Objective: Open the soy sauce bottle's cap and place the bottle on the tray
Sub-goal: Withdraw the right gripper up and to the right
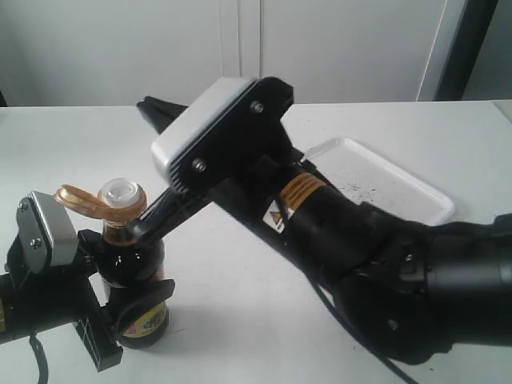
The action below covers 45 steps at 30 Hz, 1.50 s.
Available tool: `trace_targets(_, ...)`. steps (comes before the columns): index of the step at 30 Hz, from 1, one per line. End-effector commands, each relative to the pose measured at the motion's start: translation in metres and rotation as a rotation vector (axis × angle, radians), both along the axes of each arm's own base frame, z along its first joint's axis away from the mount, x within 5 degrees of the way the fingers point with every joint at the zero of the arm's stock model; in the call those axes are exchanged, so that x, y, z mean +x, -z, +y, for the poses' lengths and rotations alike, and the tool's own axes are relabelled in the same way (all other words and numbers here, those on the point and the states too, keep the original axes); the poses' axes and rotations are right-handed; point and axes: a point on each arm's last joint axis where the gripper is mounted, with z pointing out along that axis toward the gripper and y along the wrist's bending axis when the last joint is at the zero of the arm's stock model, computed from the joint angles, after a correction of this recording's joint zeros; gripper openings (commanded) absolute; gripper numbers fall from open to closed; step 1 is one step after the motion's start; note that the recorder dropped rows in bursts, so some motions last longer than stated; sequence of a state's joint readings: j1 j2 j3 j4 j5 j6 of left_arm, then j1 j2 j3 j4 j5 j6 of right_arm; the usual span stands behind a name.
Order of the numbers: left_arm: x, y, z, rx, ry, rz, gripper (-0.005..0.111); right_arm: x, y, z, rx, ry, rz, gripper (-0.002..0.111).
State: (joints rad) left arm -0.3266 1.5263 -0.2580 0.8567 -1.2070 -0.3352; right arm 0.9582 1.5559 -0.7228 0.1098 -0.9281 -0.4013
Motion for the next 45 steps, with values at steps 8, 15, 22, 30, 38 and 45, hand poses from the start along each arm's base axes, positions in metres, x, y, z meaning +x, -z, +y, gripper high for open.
trace_targets(8,-0.003,-0.001,-0.002,-0.008,0.024,-0.002,0.0,0.033,-0.002,-0.028,-0.113,0.102,0.181,0.0)
trace_targets(15,-0.003,-0.001,-0.002,-0.01,0.02,-0.001,0.0,0.043,0.006,-0.033,-0.327,0.113,0.346,0.0)
trace_targets(22,-0.003,-0.001,-0.002,-0.01,0.02,-0.001,0.0,0.054,0.007,-0.049,-0.61,0.143,0.612,0.0)
trace_targets(30,-0.003,-0.001,-0.002,-0.01,0.02,-0.001,0.0,0.076,-0.002,-0.103,-0.692,0.313,0.973,0.0)
trace_targets(38,-0.003,-0.001,-0.002,-0.011,0.017,-0.001,0.0,0.095,0.003,-0.174,-0.678,0.612,1.161,0.0)
trace_targets(45,0.001,-0.002,0.001,-0.03,-0.036,0.005,0.0,0.097,0.003,-0.179,-0.667,0.627,1.167,0.0)
